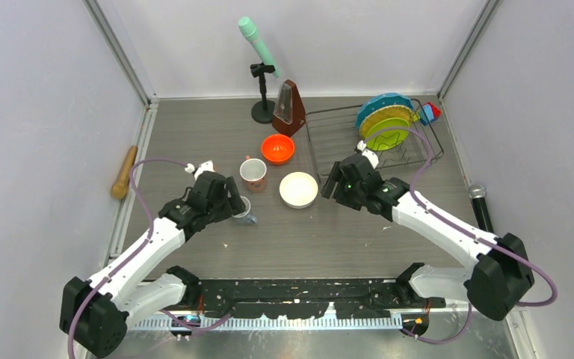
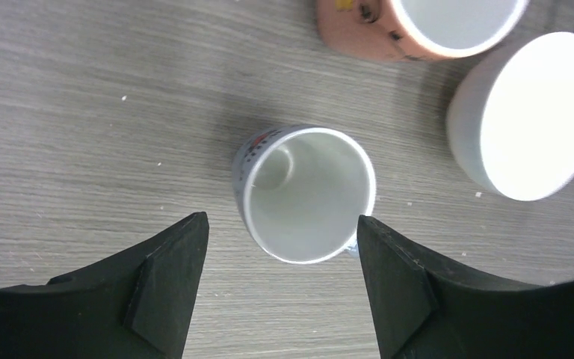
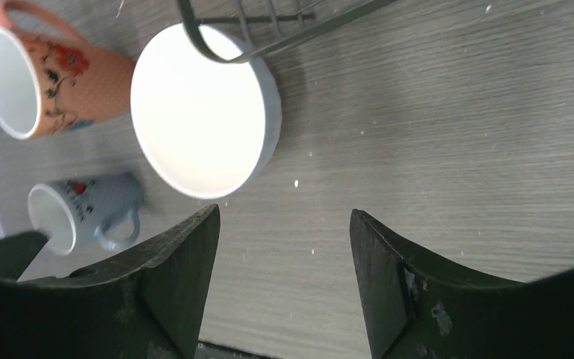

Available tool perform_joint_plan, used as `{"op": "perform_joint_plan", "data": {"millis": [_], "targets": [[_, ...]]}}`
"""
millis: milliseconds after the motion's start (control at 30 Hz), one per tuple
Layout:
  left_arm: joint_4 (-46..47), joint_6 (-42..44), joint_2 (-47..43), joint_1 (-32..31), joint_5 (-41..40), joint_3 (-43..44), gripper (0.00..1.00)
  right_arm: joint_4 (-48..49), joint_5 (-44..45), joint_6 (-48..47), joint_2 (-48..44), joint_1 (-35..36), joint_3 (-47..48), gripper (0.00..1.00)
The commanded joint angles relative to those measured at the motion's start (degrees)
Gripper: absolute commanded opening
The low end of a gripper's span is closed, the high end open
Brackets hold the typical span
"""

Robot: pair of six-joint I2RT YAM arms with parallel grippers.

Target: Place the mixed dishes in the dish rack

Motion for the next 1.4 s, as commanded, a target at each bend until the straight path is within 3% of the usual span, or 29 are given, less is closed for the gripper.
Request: {"op": "perform_joint_plan", "data": {"millis": [0,200,400,467,533,600,667,900,1067,1167,1367], "targets": [[-0.8,3.6,-3.6,0.3,1.5,5.3,0.76,9.0,11.7,6.4,4.3,3.6,-0.4,0.70],[-1.0,5.8,-5.3,0.3,5.2,8.2,0.76,15.5,14.1,9.4,13.3,6.3,0.4,0.68],[-1.0,7.1,-4.6,0.3,10.4,10.1,0.76,18.3,15.3,11.4,19.0,7.6,0.4,0.58],[-0.1,7.5,-4.2,0.3,11.2,10.4,0.76,18.5,15.2,11.3,19.4,7.6,0.3,0.48],[0.4,8.0,-3.7,0.3,13.2,10.9,0.76,19.6,14.3,10.7,19.0,7.6,-0.1,0.26],[1.1,8.6,-2.7,0.3,15.5,11.4,0.77,20.5,12.3,9.0,18.1,7.6,-0.3,0.11],[3.0,10.0,-1.7,0.3,19.4,11.8,0.78,22.1,10.0,6.8,16.5,7.6,-0.9,0.02],[6.7,9.0,1.3,0.3,25.8,13.2,0.80,28.5,3.0,-2.5,9.2,7.6,-5.5,0.00],[8.8,7.7,3.1,0.3,31.2,14.7,0.98,32.3,-1.7,-4.3,5.1,7.5,-6.3,0.00],[14.2,4.7,3.0,0.3,35.1,14.0,1.00,35.2,-6.0,-4.2,3.0,6.8,-6.4,0.00],[18.9,0.9,1.5,0.3,34.4,13.9,1.00,41.5,-13.2,-2.6,0.7,4.5,-6.9,0.00]]}}
